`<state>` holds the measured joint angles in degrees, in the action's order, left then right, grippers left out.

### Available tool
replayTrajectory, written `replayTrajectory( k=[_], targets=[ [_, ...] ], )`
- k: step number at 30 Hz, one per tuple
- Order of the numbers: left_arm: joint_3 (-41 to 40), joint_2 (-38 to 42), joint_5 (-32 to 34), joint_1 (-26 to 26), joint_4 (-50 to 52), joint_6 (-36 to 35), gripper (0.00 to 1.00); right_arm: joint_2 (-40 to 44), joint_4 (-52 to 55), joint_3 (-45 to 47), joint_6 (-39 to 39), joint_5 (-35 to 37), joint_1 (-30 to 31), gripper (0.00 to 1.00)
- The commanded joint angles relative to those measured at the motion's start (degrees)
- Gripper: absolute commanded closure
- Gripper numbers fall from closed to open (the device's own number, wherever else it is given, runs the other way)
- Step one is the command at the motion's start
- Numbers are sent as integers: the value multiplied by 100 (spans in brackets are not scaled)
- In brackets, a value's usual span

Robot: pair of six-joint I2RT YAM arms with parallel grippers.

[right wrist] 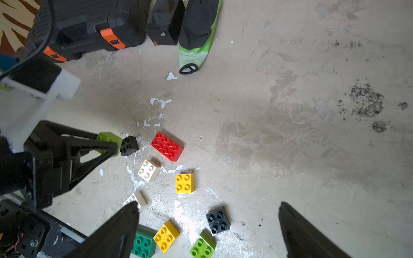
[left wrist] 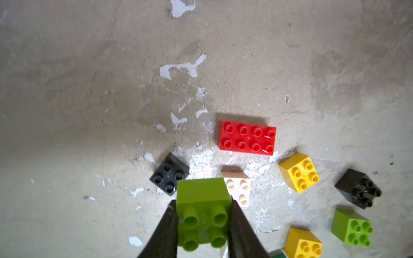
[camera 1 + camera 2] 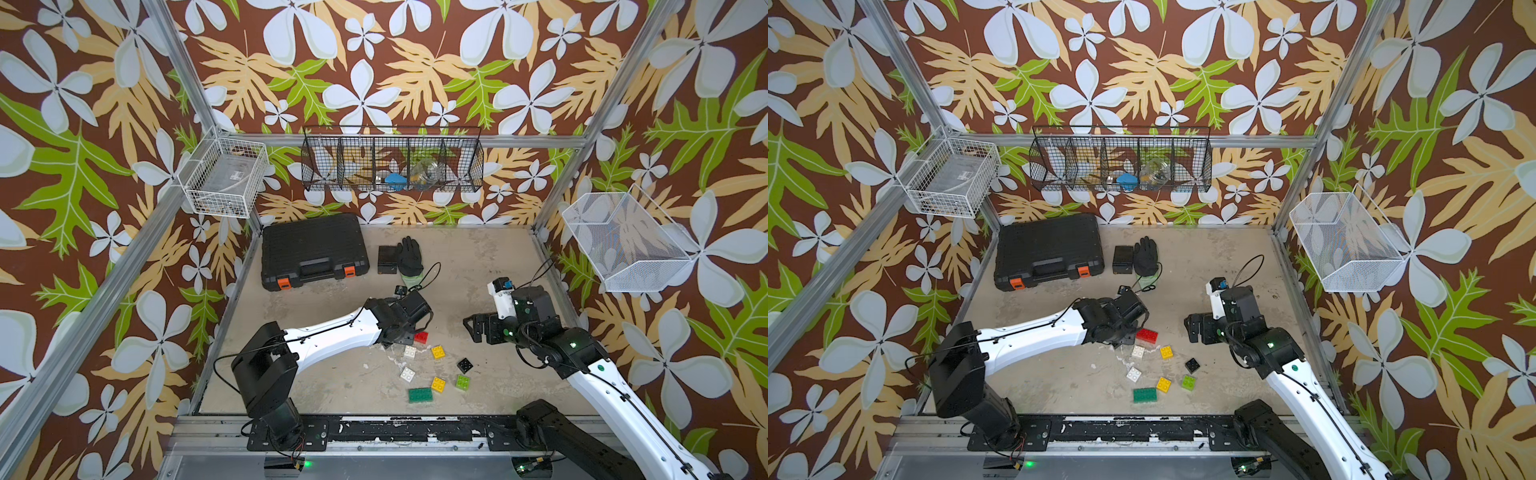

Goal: Assemble a giraffe with lego
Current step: Assemble the lego brick with the lego brick.

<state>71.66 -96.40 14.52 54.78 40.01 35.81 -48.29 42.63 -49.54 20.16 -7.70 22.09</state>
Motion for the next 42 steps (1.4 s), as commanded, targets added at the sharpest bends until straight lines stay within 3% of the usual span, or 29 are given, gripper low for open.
replayTrajectory(
  k=[1, 4, 11, 22, 29, 42],
  targets=[
    [173, -198, 260, -86, 455, -1533, 100, -39, 155, -83, 128, -81, -9, 0],
    [61, -151, 246, -208, 362, -2039, 100, -64, 233, -133, 161, 2, -10, 0],
    [-623, 506, -669, -548, -204, -3384, 100, -207, 386, -161, 129, -7, -11, 0],
    [-637, 736, -1853, -1061, -139, -4776, 100, -313, 290, -144, 137, -90, -5, 1],
    [-532, 464, -2454, -1194, 37, -4856, 100, -295, 308, -182, 77, -36, -10, 1],
    [-570, 24, -1976, -1195, 51, -4697, 100, -314, 254, -179, 85, -73, -3, 1]
  ],
)
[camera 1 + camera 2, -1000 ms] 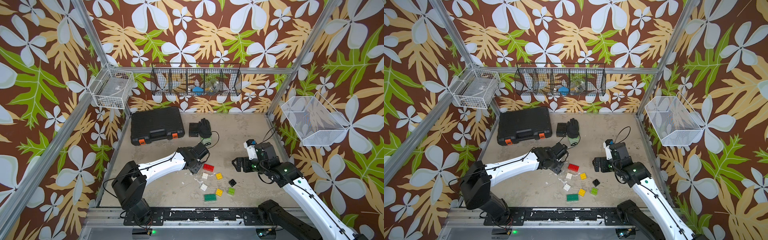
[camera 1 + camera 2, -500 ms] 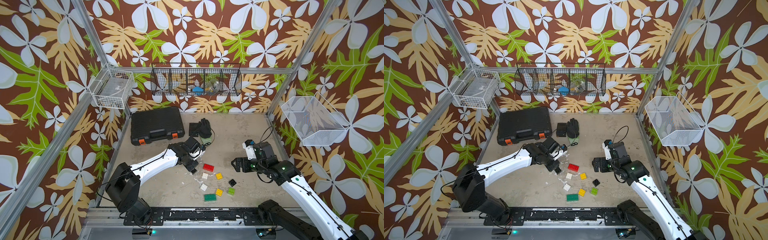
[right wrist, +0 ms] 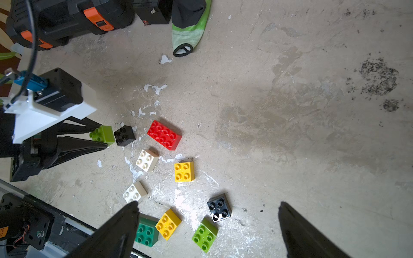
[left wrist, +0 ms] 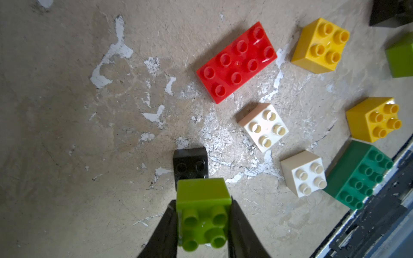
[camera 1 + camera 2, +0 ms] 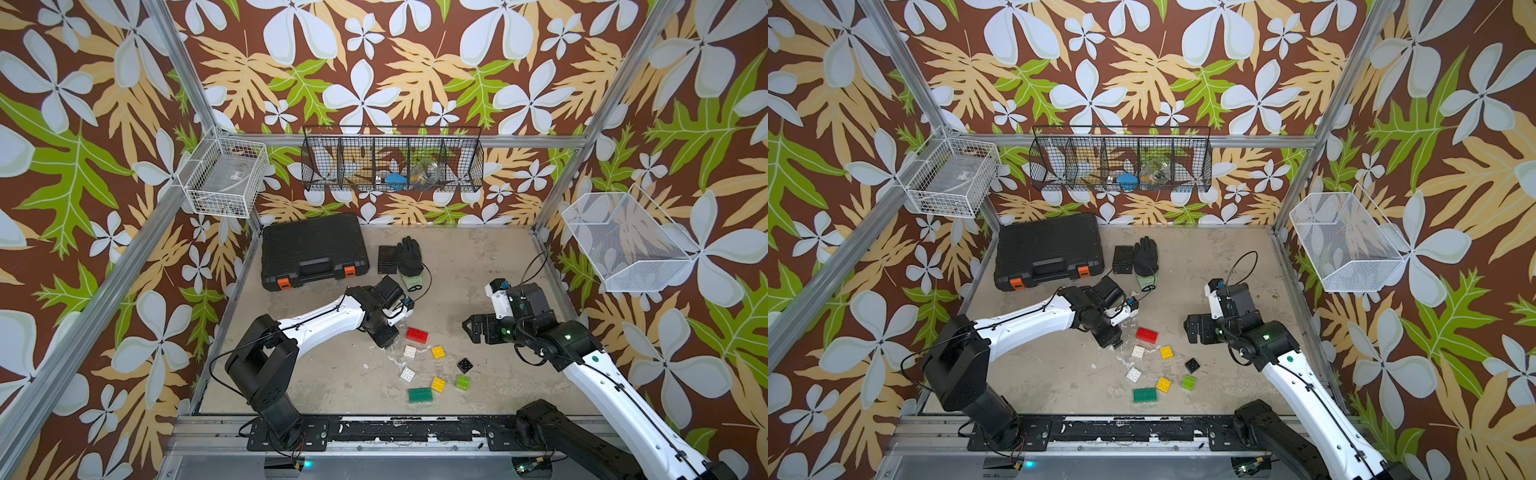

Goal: Assemble a giraffe with lego
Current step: Assemble the lego brick with the lego brick.

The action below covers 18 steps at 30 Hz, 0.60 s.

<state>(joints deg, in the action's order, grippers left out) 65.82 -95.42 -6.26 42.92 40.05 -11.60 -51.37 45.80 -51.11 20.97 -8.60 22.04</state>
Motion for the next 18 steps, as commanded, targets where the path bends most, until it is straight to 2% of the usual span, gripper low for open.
replayTrajectory(
  k=[1, 18],
  targets=[
    [35, -127, 130, -3, 55, 51, 100, -15, -63, -30, 7, 16, -4, 1],
    [140, -521, 222, -21, 33, 171, 100, -22, -71, -33, -67, 87, -72, 1]
  ],
)
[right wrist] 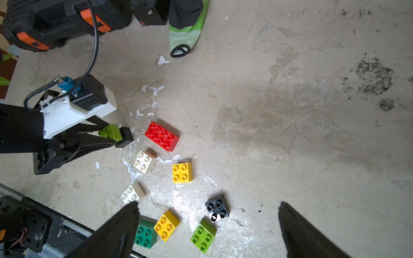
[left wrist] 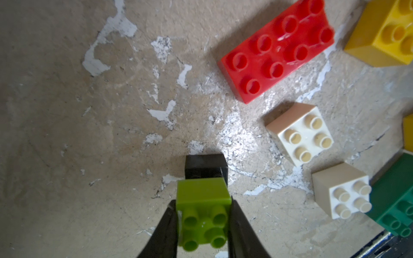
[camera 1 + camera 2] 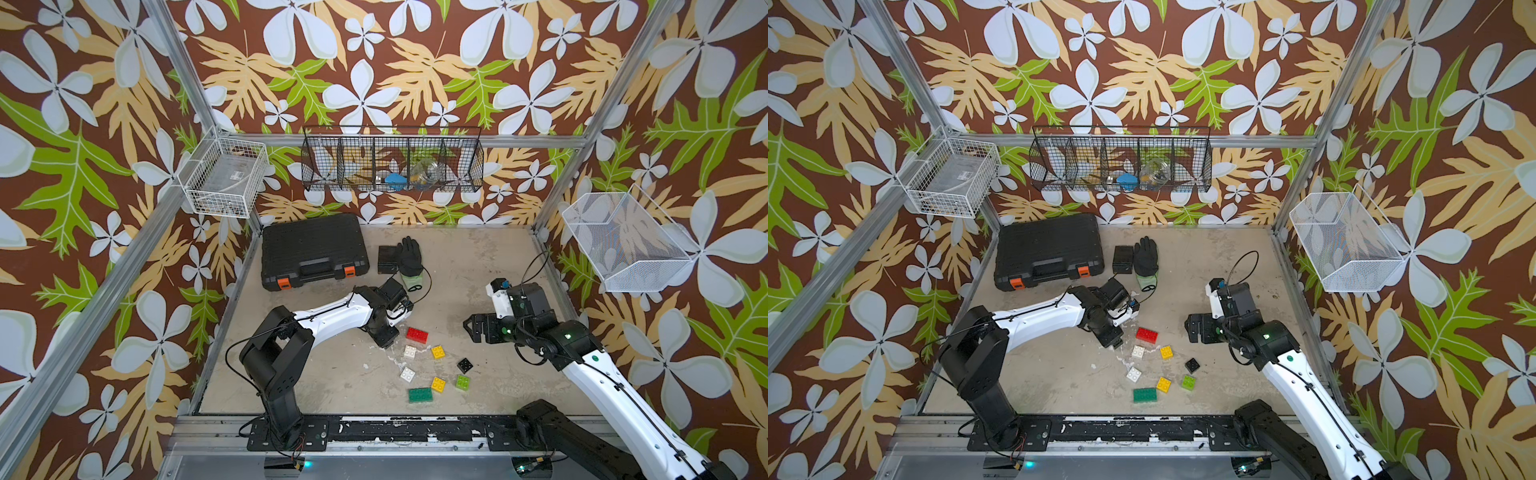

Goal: Assemble a giraffe with lego
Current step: Assemble the lego brick with the lego brick.

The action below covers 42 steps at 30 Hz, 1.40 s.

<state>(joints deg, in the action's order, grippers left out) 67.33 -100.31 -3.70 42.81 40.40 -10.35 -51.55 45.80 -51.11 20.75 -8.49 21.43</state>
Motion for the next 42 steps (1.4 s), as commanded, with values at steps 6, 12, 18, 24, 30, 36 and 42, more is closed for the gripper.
replayTrajectory(
  k=[6, 12, 18, 24, 30, 36, 42],
  targets=[
    [69, -163, -177, -9, 30, 94, 100, 10, -71, 13, -71, 75, -58, 1],
    [79, -268, -244, -9, 55, 121, 100, 31, -80, 49, -98, 68, -99, 0],
    [78, -413, -157, -18, 86, 197, 100, 44, -72, 57, -133, 63, -139, 1],
    [83, -659, -126, -36, 220, 317, 100, 49, -72, 40, -156, 45, -182, 0],
    [70, -890, -279, -50, 477, 527, 100, 70, 33, -106, -234, 86, -274, 0],
    [62, -1043, -338, -48, 505, 681, 100, -23, 250, -453, -282, 294, -316, 0],
    [351, -909, -375, -153, 365, 896, 86, -33, 494, -600, -243, 546, -315, 0]
  ],
)
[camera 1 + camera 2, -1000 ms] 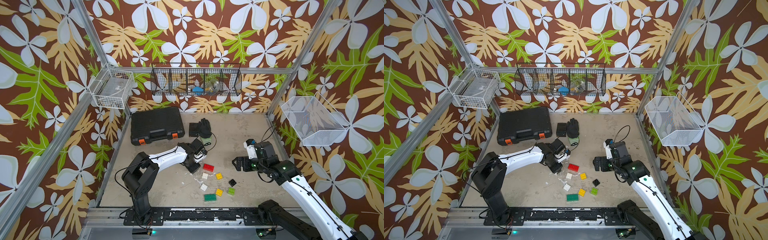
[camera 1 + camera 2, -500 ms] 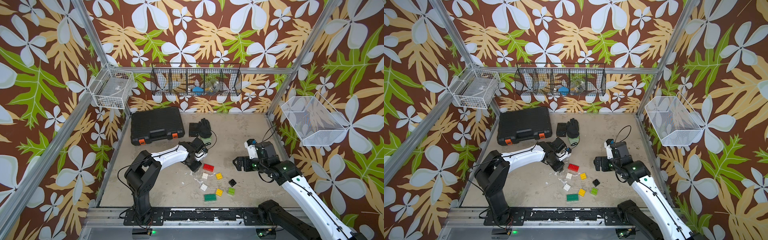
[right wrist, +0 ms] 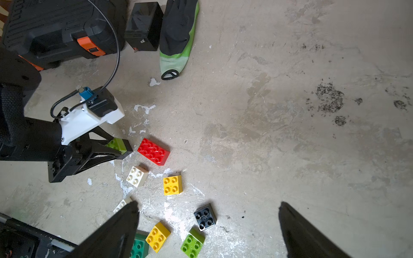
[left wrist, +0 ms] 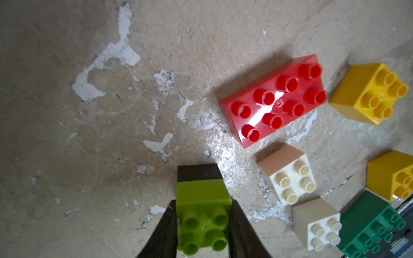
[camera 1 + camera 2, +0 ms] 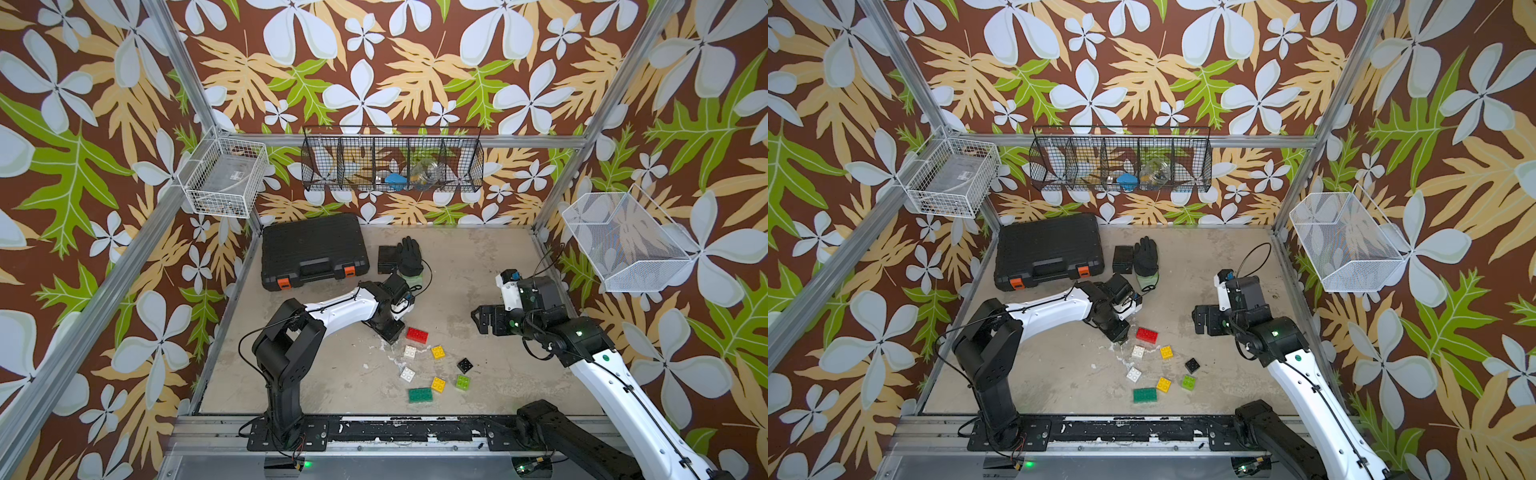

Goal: Assemble a giraffe with lego
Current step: Assemble the lego brick with the lego brick.

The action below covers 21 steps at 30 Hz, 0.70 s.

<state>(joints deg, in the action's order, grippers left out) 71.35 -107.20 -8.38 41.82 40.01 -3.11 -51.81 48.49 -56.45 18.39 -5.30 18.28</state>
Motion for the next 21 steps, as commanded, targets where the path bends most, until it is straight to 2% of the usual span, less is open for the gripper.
replayTrajectory(
  k=[1, 7, 13, 21],
  targets=[
    [17, -181, 63, -84, 375, 201, 82, -4, 272, -98, 29, 253, 0, 0],
    [389, 2, -67, -181, 351, 206, 51, 22, 523, -196, 297, 347, -1, 0],
    [520, 370, -364, -201, 203, 288, 28, 91, 940, -191, 579, 400, 0, 0],
    [618, 1038, -175, -208, 167, 834, 22, 389, 1145, 510, 1182, -142, 146, 0]
  ],
)
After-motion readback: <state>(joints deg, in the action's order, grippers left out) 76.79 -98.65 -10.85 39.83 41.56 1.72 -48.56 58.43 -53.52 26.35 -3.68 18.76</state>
